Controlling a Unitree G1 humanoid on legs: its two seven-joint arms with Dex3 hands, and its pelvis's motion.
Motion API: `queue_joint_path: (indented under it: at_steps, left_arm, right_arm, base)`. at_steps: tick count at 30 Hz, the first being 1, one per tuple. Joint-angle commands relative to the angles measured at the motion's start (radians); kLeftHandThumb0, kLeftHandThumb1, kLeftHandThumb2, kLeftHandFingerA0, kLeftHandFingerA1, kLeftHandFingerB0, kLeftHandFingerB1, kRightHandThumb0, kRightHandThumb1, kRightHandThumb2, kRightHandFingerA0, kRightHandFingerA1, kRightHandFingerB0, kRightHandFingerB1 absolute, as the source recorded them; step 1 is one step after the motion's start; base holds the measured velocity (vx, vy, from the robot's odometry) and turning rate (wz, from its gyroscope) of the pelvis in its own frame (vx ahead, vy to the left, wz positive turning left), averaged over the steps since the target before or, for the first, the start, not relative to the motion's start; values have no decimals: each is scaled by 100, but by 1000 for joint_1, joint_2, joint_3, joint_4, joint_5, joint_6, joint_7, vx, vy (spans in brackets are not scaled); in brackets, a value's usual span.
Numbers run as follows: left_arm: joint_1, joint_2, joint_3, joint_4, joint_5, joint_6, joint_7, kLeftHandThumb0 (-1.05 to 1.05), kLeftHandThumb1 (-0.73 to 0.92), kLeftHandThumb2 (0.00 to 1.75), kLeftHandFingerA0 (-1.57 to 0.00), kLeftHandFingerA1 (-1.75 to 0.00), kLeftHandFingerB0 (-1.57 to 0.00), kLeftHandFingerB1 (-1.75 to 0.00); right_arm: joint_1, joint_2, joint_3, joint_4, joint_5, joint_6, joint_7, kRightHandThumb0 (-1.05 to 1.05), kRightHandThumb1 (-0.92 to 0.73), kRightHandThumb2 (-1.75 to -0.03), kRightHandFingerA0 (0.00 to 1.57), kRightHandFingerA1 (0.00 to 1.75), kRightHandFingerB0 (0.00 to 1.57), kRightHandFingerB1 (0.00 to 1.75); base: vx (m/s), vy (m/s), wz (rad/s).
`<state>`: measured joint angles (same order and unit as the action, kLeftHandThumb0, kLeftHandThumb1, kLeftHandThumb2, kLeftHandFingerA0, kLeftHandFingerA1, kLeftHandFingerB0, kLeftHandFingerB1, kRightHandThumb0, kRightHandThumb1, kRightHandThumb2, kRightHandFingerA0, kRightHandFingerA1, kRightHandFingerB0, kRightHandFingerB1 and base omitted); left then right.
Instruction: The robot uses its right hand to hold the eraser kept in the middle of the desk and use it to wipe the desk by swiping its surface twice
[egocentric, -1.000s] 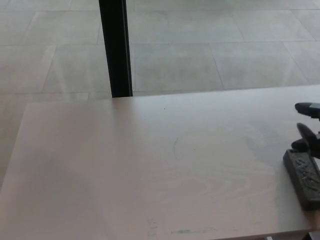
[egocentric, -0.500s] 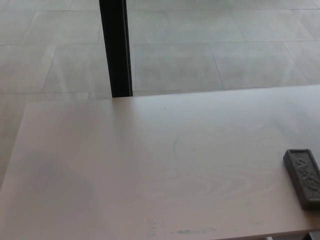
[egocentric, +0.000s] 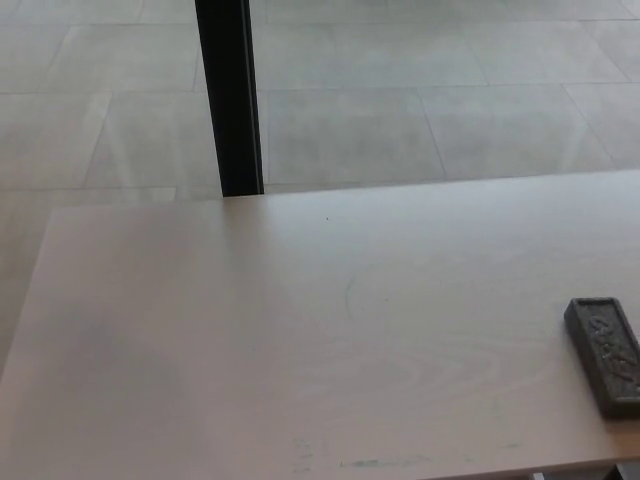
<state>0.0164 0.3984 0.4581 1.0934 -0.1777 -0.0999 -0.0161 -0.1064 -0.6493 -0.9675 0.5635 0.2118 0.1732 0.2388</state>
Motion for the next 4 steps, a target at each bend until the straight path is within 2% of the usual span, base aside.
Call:
queue_joint_path:
  at_steps: [1,4]
  left_arm:
    - [16,10,16,-31,-22,2,22,-44,41,82,-80,-83,-67,-72]
    - [26,14,14,-38,-17,-1,22,-47,41,83,-81,-82,-67,-72]
  right_arm:
    - [127,43,-289,311,189,-237,-213,-76,-76,-63,81,92,44,82]
    - [140,88,-300,338,198,-231,-228,-71,-78,-63,83,99,39,81]
  base:
    - [0,0,0]
    - [0,0,0]
